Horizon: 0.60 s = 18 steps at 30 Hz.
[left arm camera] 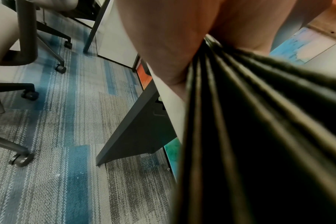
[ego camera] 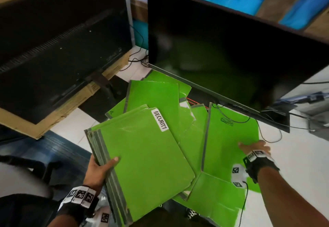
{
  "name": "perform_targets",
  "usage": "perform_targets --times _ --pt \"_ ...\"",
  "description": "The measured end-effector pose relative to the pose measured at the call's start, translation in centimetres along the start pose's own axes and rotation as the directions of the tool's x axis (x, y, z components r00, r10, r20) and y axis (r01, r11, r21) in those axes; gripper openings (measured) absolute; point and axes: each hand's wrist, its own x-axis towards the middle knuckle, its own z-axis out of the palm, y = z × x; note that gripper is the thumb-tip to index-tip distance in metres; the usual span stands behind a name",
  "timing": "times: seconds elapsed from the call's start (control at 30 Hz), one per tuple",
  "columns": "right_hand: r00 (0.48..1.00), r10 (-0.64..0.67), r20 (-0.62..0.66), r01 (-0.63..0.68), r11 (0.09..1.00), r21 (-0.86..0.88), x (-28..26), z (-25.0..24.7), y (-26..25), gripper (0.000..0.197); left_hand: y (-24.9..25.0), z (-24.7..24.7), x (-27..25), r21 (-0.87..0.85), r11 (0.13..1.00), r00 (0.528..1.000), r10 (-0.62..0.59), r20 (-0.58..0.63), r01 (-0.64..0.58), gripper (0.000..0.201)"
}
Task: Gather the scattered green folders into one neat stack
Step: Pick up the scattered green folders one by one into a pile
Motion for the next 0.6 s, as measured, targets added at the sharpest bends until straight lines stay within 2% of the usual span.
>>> perform_targets --times 0.1,0.27,0.37,0.43,0.53,0.6 --pt "0.998 0.024 0.065 -0.025 0.999 0.019 1.1 1.2 1.8 0.112 0.1 0.0 0.2 0.023 1.000 1.000 0.007 -0.012 -0.007 0.074" --pt "0.993 -0.076 0.087 0.059 0.981 0.186 1.6 2.0 3.0 0.085 0.5 -0.5 0.4 -0.032 0.999 1.000 -0.011 0.025 0.011 0.062" --pt "0.995 -0.014 0.101 0.001 0.991 0.135 1.3 2.1 3.3 0.096 0.7 -1.4 0.4 -0.059 0.998 1.000 -0.020 0.019 0.021 0.067" --pt "0.993 0.010 0.114 -0.028 0.987 0.158 1.2 1.9 3.2 0.098 0.6 -2.3 0.3 -0.077 0.997 1.000 -0.014 0.008 0.015 0.060" --pt "0.985 -0.045 0.169 -0.015 0.941 0.337 1.2 1.6 2.6 0.078 0.2 -3.7 0.4 -0.111 0.994 1.000 -0.017 -0.023 0.014 0.042" --pt "0.971 -0.114 0.209 0.035 0.936 0.349 -0.1 1.0 1.4 0.059 0.3 -4.4 0.3 -0.110 0.994 0.999 0.000 -0.053 -0.006 0.035"
